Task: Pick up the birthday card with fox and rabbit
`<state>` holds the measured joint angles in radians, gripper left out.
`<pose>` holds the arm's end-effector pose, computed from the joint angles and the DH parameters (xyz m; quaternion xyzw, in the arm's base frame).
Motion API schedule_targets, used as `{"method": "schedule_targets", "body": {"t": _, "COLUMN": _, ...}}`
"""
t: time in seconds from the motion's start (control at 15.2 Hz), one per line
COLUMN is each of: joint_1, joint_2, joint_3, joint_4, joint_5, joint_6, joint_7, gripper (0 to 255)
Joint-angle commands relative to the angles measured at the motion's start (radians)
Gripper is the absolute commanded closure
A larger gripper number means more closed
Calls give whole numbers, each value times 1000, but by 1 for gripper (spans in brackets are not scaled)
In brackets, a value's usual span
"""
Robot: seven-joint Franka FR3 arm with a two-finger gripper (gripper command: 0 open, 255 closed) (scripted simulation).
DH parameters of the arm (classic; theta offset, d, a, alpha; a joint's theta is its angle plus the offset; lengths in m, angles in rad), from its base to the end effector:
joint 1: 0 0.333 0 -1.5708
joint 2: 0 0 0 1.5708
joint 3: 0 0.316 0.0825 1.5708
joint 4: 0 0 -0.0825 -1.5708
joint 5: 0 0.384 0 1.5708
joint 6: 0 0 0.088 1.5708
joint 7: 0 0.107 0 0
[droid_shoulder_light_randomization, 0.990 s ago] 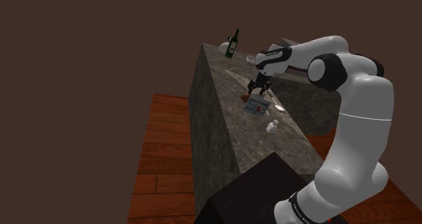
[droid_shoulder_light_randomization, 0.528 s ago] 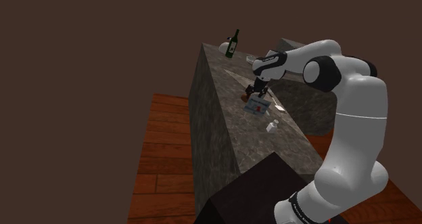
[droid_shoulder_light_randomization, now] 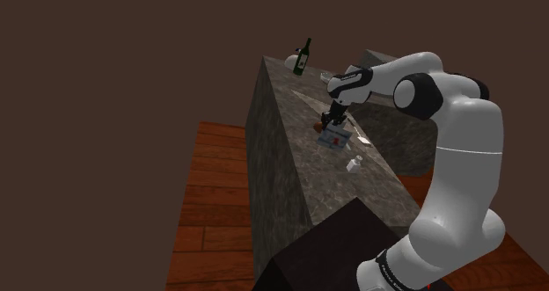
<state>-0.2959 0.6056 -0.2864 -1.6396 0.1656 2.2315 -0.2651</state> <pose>0.5896 -0.3531 0.2758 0.9829 -0.1833 0.0004 0.0166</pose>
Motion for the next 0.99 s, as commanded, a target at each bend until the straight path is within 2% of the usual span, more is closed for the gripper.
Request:
{"method": "schedule_targets", "body": {"t": 0.0, "joint_1": 0, "joint_2": 0, "joint_3": 0, "joint_4": -1, "joint_5": 0, "joint_6": 0, "joint_7": 0, "gripper": 255}}
{"method": "schedule_targets", "body": {"t": 0.13, "joint_1": -1, "joint_2": 2, "joint_3": 0, "joint_4": -2, "joint_5": 0, "joint_6": 2, "joint_7": -1, "gripper": 255}}
{"method": "schedule_targets", "body": {"t": 0.92, "joint_1": 9, "joint_2": -79, "joint_3": -18, "joint_4": 39, "joint_5": -26, "joint_6": -119, "joint_7": 12, "gripper": 255}}
